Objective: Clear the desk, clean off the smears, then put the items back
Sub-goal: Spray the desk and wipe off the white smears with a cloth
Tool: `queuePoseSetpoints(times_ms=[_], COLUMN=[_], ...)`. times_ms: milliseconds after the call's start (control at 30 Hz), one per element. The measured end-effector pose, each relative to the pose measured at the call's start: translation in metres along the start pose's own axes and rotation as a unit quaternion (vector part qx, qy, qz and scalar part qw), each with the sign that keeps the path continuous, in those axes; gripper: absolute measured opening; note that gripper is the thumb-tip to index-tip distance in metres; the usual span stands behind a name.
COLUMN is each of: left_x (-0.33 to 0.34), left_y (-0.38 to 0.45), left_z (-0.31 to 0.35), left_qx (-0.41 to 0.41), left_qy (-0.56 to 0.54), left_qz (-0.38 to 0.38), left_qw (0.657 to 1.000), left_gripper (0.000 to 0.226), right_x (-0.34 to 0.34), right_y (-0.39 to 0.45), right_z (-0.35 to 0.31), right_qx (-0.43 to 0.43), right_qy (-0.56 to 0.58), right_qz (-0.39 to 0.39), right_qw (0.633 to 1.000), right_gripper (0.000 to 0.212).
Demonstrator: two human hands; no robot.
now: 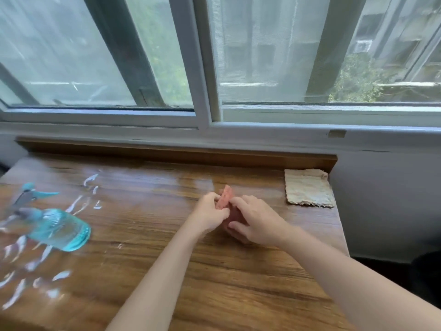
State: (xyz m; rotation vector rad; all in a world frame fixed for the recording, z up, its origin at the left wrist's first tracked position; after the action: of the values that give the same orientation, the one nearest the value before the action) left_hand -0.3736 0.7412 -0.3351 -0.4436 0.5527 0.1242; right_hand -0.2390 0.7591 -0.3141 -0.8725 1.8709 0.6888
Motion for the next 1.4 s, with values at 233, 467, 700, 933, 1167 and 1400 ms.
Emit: queuePoseSetpoints(times_ms=[233, 467, 700, 933, 1167, 1400], left_x=[-0.06, -0.163, -0.329, -0.381, -0.365, -0.361], left_y=[-0.075, -0.143, -0.226, -0.137, -0.092, -0.106], left_z=[-0.076, -0.137, -0.224, -0.213, -0.173, -0.155], left_qx=[-0.044, -0.039, 0.077, 0.174, 0.319, 0.367], left_qy=[-0.023, 0.016, -0.153, -0.074, -0.021, 0.046], left_qz=[0.021, 0.163, 0.413, 0.145, 0.09, 0.088], left_qw=[0.999, 0.986, 0.894, 0.971, 0.943, 0.925], left_gripper=[0.021, 0.03, 0.025, 0.094, 0.042, 0.045], right_x=[0.058, 0.114, 0.138, 0.148, 0.143, 0.173], right_y=[0.008, 0.038, 0.088, 0.091, 0.046, 0.011], right_z=[-0.094, -0.157, -0.181, -0.201, -0.217, -0.262], right_qx=[-0.069, -0.056, 0.101, 0.225, 0.311, 0.33], right_qy=[0.112, -0.097, -0.075, -0.107, -0.126, -0.191], right_qz=[-0.047, -0.075, -0.057, -0.063, -0.056, -0.074], right_qw=[0.99, 0.991, 0.99, 0.966, 0.94, 0.921], right_gripper=[0.076, 0.055, 0.053, 0.058, 0.065, 0.06])
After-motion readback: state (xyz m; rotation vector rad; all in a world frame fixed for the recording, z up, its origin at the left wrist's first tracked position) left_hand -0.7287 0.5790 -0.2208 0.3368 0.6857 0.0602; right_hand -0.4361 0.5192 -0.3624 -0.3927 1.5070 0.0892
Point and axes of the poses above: each hand's wrist, its own y-axis towards the middle knuckle, its own x-axis out of the palm, z = x × y, the point moved 9 cm from there along y, towards the middle knuckle, and after that the axes turned 2 degrees about -z, right-handed, at the moved point
